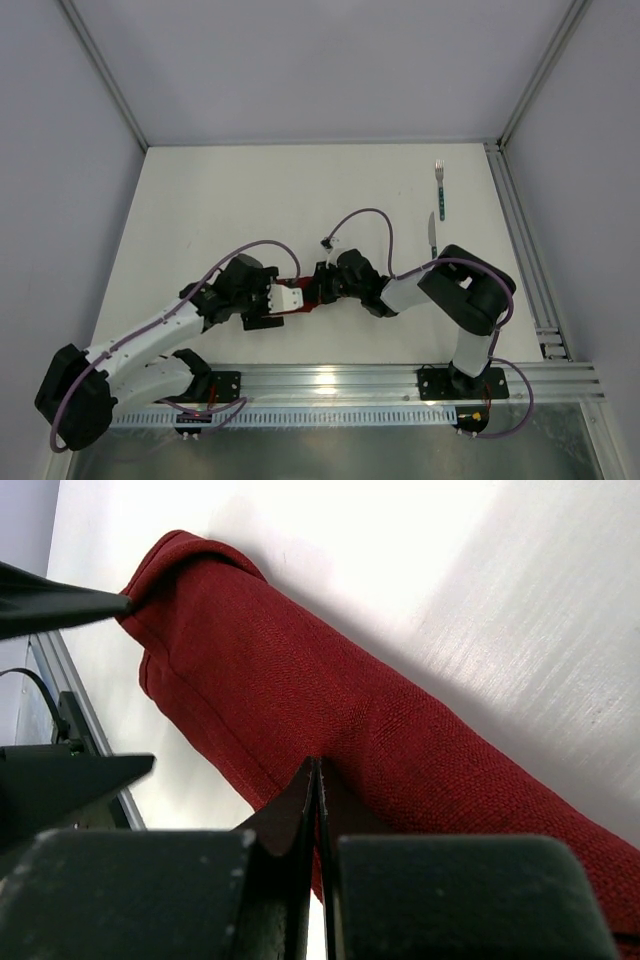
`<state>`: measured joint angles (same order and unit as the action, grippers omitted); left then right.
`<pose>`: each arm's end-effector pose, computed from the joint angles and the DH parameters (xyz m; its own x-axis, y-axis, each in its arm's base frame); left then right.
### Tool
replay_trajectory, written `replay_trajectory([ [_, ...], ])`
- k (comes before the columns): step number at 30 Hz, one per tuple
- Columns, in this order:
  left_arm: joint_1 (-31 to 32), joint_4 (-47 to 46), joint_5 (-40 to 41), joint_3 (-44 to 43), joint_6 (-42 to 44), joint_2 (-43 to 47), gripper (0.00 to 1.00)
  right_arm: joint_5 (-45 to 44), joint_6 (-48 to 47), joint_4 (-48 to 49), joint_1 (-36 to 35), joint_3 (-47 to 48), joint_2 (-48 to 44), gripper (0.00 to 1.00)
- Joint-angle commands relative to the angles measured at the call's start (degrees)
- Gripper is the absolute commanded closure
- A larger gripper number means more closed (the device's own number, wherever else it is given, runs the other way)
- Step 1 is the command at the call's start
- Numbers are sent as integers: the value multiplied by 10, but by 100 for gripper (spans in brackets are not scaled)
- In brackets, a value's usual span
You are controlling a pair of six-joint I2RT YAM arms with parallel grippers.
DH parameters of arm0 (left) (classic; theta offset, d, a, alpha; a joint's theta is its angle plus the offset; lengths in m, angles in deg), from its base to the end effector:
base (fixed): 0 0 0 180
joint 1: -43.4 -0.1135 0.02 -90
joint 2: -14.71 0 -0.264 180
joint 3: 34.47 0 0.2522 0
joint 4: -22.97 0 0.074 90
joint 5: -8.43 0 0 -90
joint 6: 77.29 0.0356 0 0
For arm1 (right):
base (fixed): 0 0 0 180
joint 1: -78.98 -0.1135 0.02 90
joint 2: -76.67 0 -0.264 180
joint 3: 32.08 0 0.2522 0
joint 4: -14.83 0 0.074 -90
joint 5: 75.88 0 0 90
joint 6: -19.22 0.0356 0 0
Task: Fold the napkin into a case and place the utensils inside
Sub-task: Rotate the smaller rectangle-folded napkin from the folded napkin.
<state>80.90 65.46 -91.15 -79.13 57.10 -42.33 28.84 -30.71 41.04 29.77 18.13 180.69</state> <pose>0.1436 -0.1176 0.1917 0.0094 0.8622 -0.5064 0.9371 0.1691 0.3053 0.2081 0.2550 0.1159 -0.7977 0.0286 -0.6024 -0.4781 0.5789 0.6606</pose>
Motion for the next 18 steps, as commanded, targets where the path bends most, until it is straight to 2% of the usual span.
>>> replay_trajectory([
  [1,69,-86,68,-9,-9,-46,10,-5,9,27,1,4,-15,96],
  [5,125,-164,127,1,-17,-126,5,-4,17,31,1,5,-14,96],
  [8,139,-212,153,-1,-33,-173,10,-4,21,36,1,4,-12,96],
  [11,141,-226,164,-3,-39,-193,22,-7,26,36,1,4,-14,96],
  [12,141,-225,157,-1,-39,-195,31,-7,26,36,1,4,-15,96],
  [18,141,-192,124,11,-37,-197,55,-8,27,30,2,9,-27,96],
])
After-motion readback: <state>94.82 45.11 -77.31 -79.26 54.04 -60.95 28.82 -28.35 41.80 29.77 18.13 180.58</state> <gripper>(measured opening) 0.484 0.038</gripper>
